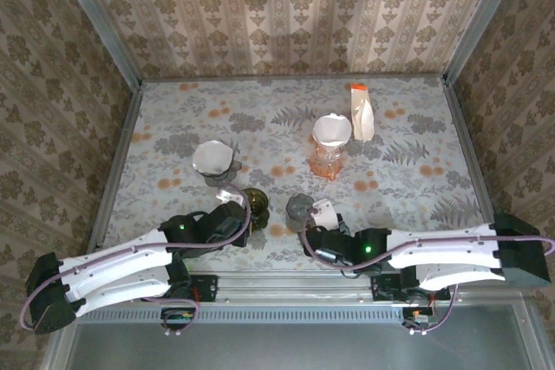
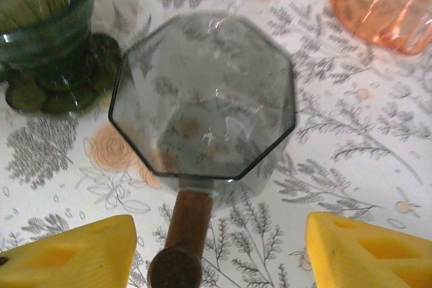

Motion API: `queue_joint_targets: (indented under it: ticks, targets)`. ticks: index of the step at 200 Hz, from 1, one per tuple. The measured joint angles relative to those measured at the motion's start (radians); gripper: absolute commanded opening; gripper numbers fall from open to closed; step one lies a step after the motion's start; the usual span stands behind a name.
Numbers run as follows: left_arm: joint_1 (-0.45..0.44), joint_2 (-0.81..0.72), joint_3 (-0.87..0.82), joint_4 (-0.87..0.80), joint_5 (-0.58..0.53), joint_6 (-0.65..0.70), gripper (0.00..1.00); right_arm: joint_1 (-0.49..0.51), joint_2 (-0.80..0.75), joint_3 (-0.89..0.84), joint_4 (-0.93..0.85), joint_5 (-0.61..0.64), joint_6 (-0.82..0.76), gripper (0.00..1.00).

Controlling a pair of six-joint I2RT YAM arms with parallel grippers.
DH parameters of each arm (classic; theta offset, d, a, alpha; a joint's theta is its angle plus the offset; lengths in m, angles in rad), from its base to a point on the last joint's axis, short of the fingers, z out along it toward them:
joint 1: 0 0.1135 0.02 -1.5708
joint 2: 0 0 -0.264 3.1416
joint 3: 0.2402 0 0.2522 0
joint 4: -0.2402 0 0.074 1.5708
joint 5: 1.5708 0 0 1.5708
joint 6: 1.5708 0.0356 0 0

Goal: Place the coffee filter in the dripper

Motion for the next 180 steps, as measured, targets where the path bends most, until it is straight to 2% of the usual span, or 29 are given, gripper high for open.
queue_joint_targets:
  ticks: [64, 94, 122, 180]
  targets:
    - [-0.007, -0.001, 0.214, -0.117, -0.020, 0.068, 0.00, 0.000, -0.261, 0.000, -0.089, 0.137, 0.003, 0.69]
    - [-0.008, -0.005, 0.327, -0.151, -0.015, 0.121, 0.00, 0.000, -0.295, 0.000, -0.148, 0.187, 0.025, 0.69]
    - [-0.046, 0.061, 0.407, -0.140, 0.026, 0.173, 0.00, 0.000, -0.313, 0.000, -0.212, 0.225, 0.055, 0.69]
    - [-0.117, 0.215, 0.431, -0.058, 0.140, 0.259, 0.00, 0.000, -0.369, 0.000, -0.310, 0.269, 0.109, 0.69]
